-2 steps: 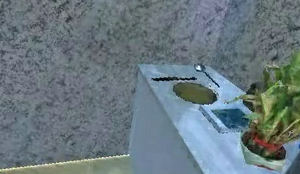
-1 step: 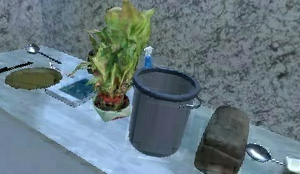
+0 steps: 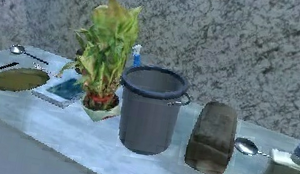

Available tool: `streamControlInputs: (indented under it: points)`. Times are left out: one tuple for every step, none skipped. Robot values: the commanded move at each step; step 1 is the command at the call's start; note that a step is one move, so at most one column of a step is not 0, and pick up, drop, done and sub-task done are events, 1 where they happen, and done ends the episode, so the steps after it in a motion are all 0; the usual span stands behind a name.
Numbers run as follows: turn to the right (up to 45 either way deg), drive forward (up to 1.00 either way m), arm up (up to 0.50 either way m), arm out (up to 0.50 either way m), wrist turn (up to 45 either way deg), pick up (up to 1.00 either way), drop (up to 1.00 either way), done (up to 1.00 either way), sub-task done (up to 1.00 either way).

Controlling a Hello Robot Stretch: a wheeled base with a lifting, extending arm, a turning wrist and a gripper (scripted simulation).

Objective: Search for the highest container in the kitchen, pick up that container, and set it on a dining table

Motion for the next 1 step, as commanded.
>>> streamControlInputs:
  points:
    - [0.0,0.15,0.00,0.00,0.0,0.00,0.00,0.00,0.00]
